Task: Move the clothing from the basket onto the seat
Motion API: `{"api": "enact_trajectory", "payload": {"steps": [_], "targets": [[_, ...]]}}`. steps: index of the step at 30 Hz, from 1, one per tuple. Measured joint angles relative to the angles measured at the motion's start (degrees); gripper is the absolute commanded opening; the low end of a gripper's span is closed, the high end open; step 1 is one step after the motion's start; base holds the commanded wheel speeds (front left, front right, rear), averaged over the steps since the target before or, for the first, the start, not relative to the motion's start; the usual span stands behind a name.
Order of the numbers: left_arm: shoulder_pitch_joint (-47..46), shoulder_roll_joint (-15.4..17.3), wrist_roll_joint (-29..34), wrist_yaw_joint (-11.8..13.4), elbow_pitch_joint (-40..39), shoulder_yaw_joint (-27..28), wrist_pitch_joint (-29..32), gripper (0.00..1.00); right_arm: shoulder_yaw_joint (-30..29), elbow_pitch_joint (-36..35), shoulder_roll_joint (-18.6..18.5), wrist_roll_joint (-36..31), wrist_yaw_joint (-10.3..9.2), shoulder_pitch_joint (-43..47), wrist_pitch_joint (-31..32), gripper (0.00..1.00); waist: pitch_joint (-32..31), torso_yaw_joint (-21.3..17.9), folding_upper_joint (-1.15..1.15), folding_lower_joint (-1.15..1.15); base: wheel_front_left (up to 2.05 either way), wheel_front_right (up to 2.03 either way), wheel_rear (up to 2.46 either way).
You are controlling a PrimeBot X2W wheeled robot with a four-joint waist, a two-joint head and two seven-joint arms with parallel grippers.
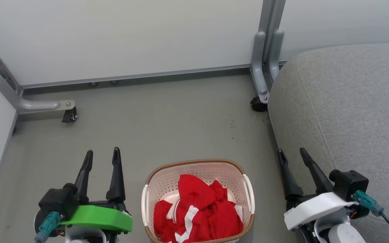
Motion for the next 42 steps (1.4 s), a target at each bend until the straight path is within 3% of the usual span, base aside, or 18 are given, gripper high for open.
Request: {"api": "enact_trajectory", "payload": {"steps": [15,22,28,42], "targets": [[0.3,0.5,7.8,-0.2,1.6,-1.4,-1.9,1.0,0.7,-1.0,0.0,-8.7,0.01,0.2,-1.9,1.0,-0.1,-0.2,0.0,0.0,0.0,0.0,0.0],[1.0,0.9,12.2,0.8,2.7,-1.8,-2.9,1.0,1.3,-1.0,-0.1,-12.4,0.01,0.5,-3.0,1.0,-0.4,-0.4,0.0,0.0,0.0,0.0,0.0],[1.1,0.9,14.2,0.8,2.9,-1.6,-3.5,1.0,0.4,0.1,-0.2,-10.0,0.01,0.9,-3.7,1.0,-0.4,-0.6,0.0,0.0,0.0,0.0,0.0],[1.7,0.4,19.6,0.5,3.1,-1.6,-5.0,1.0,2.0,1.0,-0.2,-14.3,0.02,0.9,-5.1,1.0,-0.6,-0.7,0.0,0.0,0.0,0.0,0.0]]}}
